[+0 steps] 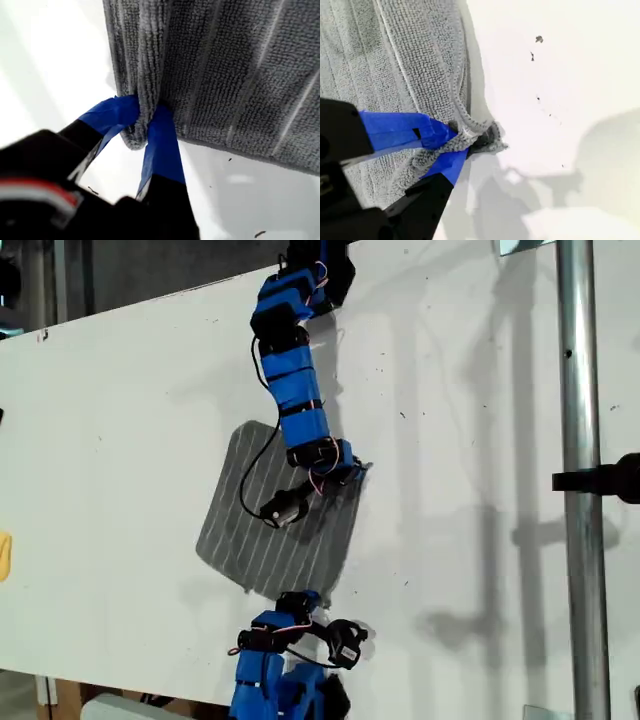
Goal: Grasp corners of a towel and fold twice.
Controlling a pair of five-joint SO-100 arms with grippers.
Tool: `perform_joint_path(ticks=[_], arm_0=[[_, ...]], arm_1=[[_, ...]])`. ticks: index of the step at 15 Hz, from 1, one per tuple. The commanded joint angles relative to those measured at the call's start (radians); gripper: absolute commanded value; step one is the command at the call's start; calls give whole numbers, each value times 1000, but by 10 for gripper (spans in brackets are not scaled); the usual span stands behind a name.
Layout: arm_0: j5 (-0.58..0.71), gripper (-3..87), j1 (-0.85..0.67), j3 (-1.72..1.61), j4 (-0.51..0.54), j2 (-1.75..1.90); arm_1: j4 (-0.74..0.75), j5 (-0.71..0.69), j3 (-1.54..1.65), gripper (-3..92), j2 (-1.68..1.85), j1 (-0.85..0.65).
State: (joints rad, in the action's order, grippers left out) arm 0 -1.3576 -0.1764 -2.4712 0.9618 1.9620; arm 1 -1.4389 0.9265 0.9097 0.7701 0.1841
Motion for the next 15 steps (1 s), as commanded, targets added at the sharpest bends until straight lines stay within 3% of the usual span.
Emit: perform_joint_path(ticks=[1,4,10,15], arm_0=[[-17,-15,48,120,38,14],[-51,-15,123,299,92,-61],[-130,-15,322,856,330,-353],[-26,-15,212,891,356,-383]], arm_1=[[-31,20,17,-3,71,17],[-49,54,95,-3,169,41],[-103,164,155,-3,500,152],[-60,193,305,-3,558,78]])
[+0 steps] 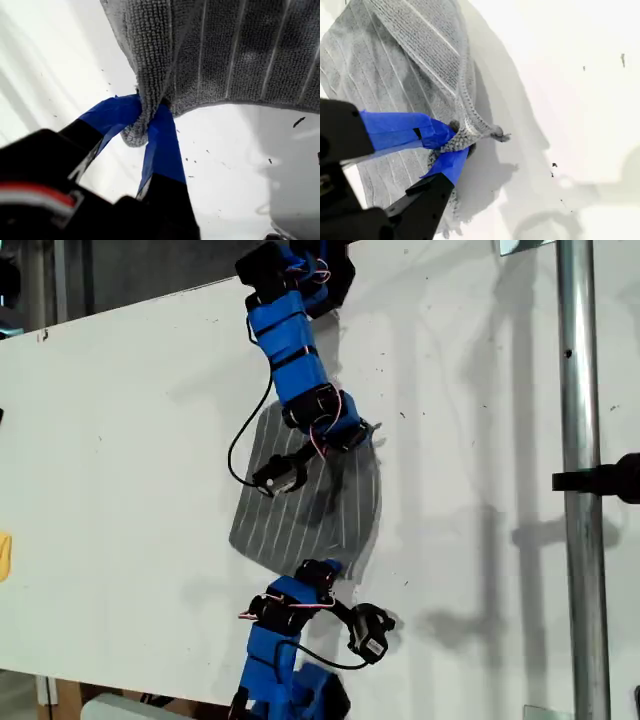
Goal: Grasp corners of a towel and fold twice.
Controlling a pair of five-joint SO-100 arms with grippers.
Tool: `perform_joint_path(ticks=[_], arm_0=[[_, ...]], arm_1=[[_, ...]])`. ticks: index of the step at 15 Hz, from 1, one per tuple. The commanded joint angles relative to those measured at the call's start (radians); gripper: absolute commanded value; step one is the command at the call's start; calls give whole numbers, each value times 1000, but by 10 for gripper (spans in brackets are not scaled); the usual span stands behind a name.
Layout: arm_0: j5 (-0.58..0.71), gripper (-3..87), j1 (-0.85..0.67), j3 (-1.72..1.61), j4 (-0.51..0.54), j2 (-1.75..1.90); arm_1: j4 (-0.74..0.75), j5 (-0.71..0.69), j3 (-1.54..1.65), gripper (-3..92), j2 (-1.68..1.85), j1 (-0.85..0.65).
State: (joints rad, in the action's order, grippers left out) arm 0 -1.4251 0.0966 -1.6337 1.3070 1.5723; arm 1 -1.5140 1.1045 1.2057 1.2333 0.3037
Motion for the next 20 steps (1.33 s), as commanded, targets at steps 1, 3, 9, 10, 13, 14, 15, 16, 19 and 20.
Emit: perform_joint_path(ticks=[1,3,9,10,13,14,15,16,19,20], arm_0=[[84,-15,-100,61,17,0],[189,-15,-201,94,49,-34],[588,-15,-555,646,291,-402],[646,-15,-611,750,321,-446],[773,-14,-765,796,310,-436],[805,-14,-798,801,308,-436],[818,-14,-818,801,307,-433],[831,-14,-827,801,301,-433],[842,-14,-824,795,284,-439],[841,-14,-822,787,273,-459]], arm_1=[[17,18,49,-3,118,-74],[18,17,146,-3,176,-152],[104,-183,367,-3,322,-505],[123,-235,376,-3,324,-571],[149,-383,365,-3,331,-759],[150,-423,357,-3,350,-813],[150,-456,354,-3,383,-864],[147,-480,350,-3,433,-899],[94,-489,341,-3,535,-896],[87,-463,360,-4,526,-856]])
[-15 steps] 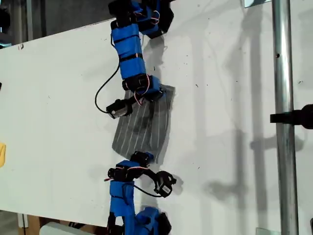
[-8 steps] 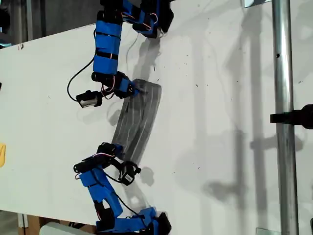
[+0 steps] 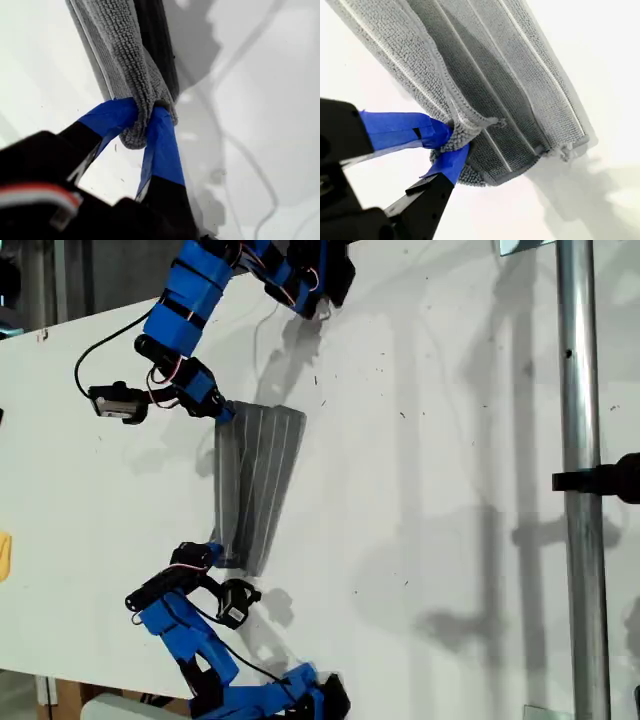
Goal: Grasp corners of a towel and fold twice.
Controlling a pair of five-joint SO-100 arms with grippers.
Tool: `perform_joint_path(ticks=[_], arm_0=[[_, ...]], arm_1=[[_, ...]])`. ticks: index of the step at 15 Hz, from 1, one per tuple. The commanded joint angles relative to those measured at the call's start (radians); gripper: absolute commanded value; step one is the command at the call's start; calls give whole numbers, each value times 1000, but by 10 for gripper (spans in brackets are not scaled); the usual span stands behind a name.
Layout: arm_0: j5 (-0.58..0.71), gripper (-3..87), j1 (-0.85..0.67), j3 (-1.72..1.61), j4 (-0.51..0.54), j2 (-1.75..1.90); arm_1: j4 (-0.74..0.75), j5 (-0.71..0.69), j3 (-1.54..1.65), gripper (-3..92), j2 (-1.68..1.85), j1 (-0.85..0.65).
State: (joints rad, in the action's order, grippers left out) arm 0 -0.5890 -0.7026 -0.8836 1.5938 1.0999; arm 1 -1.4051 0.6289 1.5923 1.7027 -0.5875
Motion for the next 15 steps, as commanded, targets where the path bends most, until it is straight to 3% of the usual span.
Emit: perform_joint_path(ticks=[1,6,14,15], arm_0=[[0,-13,-21,37,-25,-17],[-3,-13,-21,34,-55,-98],[6,1,-34,-8,11,-141],[5,45,-31,-12,18,-144]], arm_1=[[-23,48,-2,-4,38,83],[34,218,98,-4,-46,281],[225,268,232,-4,-204,322],[233,268,239,-4,-209,319]])
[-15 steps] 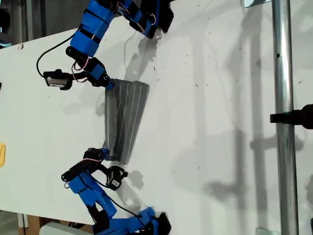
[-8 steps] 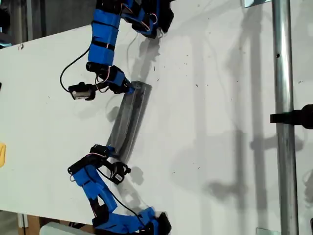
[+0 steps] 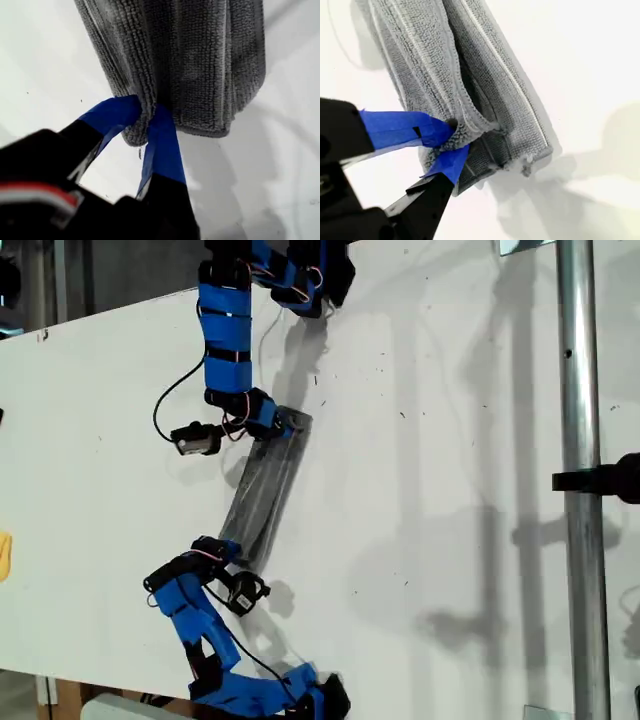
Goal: Grasp corners of a towel and fold twice.
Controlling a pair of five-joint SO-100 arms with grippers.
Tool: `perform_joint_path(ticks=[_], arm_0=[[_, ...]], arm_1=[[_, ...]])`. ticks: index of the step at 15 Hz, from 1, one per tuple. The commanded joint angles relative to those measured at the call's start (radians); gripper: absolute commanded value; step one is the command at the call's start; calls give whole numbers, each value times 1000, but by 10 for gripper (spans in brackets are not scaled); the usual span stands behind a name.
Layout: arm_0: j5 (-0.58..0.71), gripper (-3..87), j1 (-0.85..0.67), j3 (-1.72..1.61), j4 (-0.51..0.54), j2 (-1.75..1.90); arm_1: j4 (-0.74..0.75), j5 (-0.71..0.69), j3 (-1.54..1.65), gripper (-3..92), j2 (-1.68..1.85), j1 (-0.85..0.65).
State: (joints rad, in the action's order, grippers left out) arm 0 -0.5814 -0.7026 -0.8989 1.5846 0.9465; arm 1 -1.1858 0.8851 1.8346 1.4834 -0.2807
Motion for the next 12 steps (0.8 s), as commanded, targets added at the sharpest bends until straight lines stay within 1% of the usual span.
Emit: perform_joint_path(ticks=[1,3,5,6,7,8,10,12], arm_0=[[-3,86,-31,3,38,8],[5,151,-34,2,80,25],[-12,167,-35,-55,91,98],[-21,170,-38,-83,98,129],[-37,168,-49,-130,98,166],[-58,161,-61,-175,101,207],[-81,156,-78,-245,101,316],[-81,151,-98,-308,101,440]], arm_1=[[21,12,6,-4,9,6],[29,11,18,-4,2,-2],[34,2,20,-3,-8,-6],[34,2,20,37,0,-6],[28,2,18,151,8,-9],[3,2,12,197,15,-23],[-81,9,17,247,92,-60],[-153,15,72,261,249,-115]])
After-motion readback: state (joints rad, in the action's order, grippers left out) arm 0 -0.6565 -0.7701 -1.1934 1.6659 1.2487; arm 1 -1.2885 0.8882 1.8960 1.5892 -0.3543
